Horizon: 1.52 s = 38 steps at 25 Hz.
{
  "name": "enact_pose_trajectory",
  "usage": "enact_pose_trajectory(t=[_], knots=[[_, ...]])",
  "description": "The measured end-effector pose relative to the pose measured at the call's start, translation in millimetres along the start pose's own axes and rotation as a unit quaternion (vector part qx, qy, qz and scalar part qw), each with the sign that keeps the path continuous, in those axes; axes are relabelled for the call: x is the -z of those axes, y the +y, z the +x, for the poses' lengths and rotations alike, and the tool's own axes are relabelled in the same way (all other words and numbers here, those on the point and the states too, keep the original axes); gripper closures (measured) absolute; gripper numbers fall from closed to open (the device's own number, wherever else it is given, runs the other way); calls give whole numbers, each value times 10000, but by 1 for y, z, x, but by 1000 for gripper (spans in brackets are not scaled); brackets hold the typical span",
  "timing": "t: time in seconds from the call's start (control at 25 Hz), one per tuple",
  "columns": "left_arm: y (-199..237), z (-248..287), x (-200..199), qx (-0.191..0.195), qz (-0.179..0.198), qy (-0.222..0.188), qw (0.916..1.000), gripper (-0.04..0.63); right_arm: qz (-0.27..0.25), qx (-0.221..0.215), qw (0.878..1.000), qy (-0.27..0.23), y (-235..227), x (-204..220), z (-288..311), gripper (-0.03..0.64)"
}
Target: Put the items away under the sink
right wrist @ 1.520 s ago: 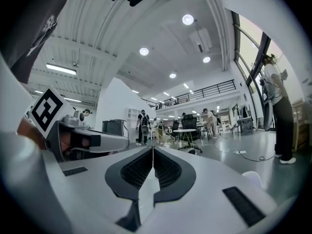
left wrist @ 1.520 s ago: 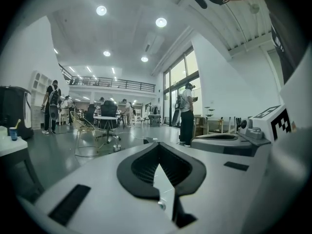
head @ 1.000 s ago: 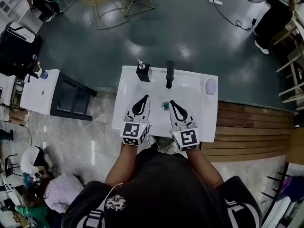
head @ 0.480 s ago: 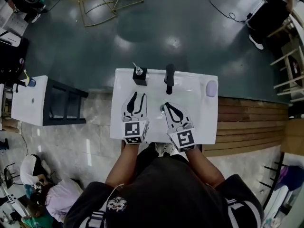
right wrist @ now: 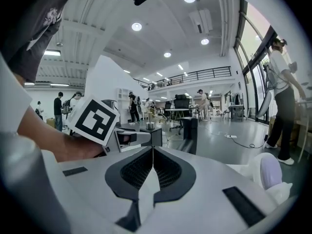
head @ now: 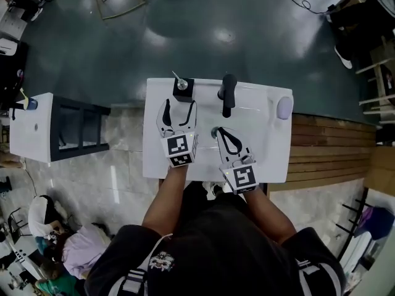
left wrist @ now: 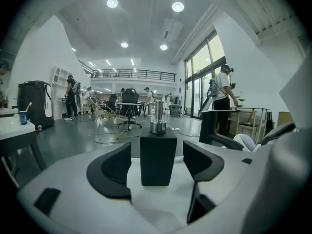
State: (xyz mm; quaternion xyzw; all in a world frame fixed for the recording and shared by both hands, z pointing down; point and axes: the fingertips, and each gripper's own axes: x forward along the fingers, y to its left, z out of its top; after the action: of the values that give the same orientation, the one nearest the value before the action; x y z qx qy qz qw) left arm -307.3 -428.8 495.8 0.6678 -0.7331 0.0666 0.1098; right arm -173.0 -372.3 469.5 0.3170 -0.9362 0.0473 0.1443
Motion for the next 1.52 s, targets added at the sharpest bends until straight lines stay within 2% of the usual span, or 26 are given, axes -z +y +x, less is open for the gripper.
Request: enact_pose_trajectory(t=[0.32,0.56,0.68,0.84,0.92,1.12,1.36,1.52], knots=[[1,37,15,52,24,203,9998,256,50,301,9995,21,-17,13,12,592],[0,55,18,-71,101,284,9995,256,12,285,9996,-26,-18,12,16,591],[4,59,23,-195,141,345,9991,256,200,251,9994,-115,-11,8,18,591],[3,63,24,-264,199,342,9989,260,223,166,9996,30,-3,26,9,591],[-2,61,25,-208,208,330,9990,282,214,153,9996,108,-1,32,0,591],[3,62,24,-125,289,271,9991,283,125,144,9998,71,2,31,-4,591],[-6,59,22,67,700,253,9972,284,-63,135,9994,305,1,43,-18,592],[-13,49,20,117,768,197,9968,284,1,116,9995,278,-1,39,-29,592]])
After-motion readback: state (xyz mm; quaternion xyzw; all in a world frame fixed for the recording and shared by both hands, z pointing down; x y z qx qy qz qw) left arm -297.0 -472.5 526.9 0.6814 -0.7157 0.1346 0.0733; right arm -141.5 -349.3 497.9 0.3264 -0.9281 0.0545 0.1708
